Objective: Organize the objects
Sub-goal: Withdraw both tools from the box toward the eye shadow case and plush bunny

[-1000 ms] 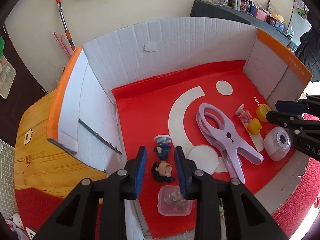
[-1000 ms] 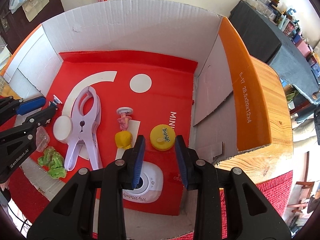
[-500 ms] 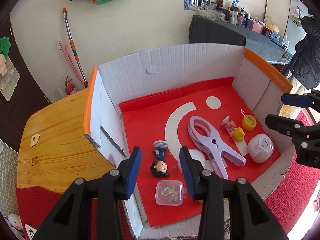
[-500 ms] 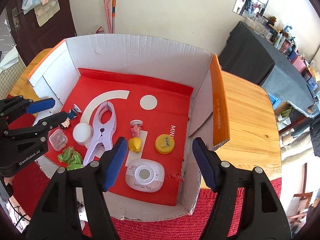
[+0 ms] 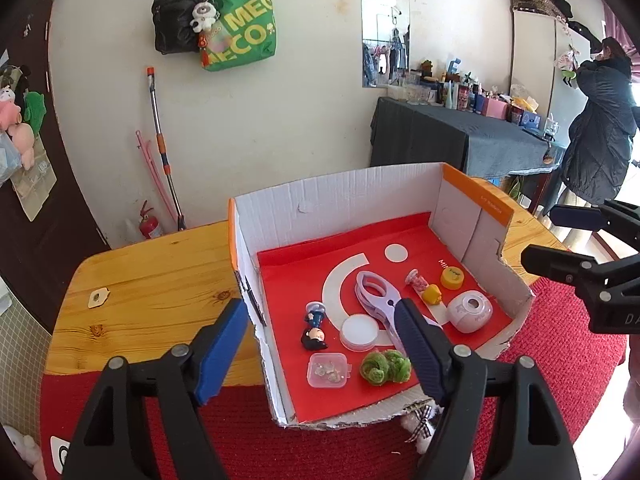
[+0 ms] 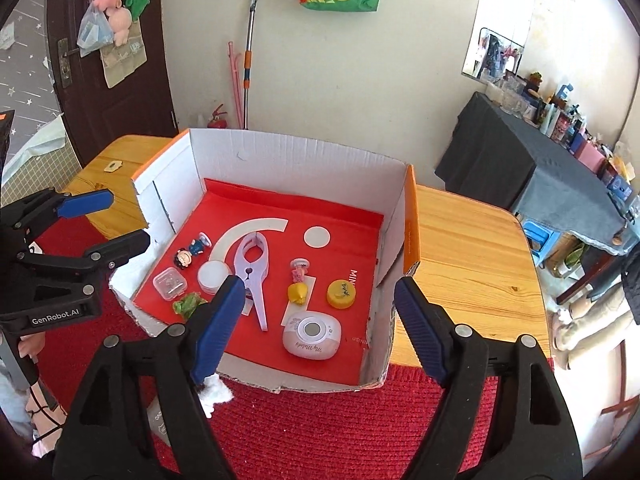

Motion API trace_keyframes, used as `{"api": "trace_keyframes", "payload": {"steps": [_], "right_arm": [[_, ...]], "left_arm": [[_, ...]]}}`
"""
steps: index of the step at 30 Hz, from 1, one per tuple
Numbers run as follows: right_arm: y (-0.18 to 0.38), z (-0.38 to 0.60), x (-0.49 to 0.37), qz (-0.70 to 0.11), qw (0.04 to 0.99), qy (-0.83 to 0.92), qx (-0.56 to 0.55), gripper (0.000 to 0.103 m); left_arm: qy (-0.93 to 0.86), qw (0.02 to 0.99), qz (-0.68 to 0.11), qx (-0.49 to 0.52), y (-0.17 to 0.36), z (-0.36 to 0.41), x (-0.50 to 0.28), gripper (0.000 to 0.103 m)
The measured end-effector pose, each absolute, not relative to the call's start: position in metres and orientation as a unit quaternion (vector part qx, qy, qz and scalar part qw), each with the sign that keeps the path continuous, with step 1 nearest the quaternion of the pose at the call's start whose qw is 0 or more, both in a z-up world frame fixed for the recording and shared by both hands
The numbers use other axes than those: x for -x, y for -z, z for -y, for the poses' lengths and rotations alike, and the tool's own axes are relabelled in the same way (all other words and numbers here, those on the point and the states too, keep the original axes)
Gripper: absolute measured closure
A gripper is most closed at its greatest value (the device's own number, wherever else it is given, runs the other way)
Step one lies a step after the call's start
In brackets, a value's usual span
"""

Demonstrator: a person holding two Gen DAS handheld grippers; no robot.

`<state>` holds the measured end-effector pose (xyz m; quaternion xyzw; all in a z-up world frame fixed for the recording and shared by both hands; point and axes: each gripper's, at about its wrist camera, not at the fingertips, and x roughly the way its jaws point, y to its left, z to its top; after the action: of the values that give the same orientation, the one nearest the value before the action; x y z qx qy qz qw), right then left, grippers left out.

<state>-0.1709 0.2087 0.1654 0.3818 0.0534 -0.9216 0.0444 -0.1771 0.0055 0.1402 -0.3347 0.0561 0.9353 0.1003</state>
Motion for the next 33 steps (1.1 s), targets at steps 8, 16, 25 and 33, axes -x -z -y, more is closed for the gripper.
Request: {"api": "trace_keyframes", "payload": {"steps": [8,16,25,33], "right_arm": [[-0.182,-0.216,0.122,-0.032,0.046,0.946,-0.319,0.011],[-0.171,-0.211,0.086,-0.019,0.040,0.957,-0.286,0.005],[-0.116,-0.218,0.062,0.026,0.017,0.954,-0.297,0.005],[-0.071,-0.234,0.064,0.059,0.005,0.934,-0.353,0.005]], "left_arm": [[-0.948,0.102,-0.042,0.300,-0.146,-0.004,0.135,0.012],[-0.954,0.086,-0.015,0.288,-0.130,-0.001,0.106,0.007],[-0.936,0.078,0.026,0.343,-0.078,0.002,0.081,0.006],[-0.922,0.102,-0.004,0.373,-0.049,-0.021,0.069,0.006]]}}
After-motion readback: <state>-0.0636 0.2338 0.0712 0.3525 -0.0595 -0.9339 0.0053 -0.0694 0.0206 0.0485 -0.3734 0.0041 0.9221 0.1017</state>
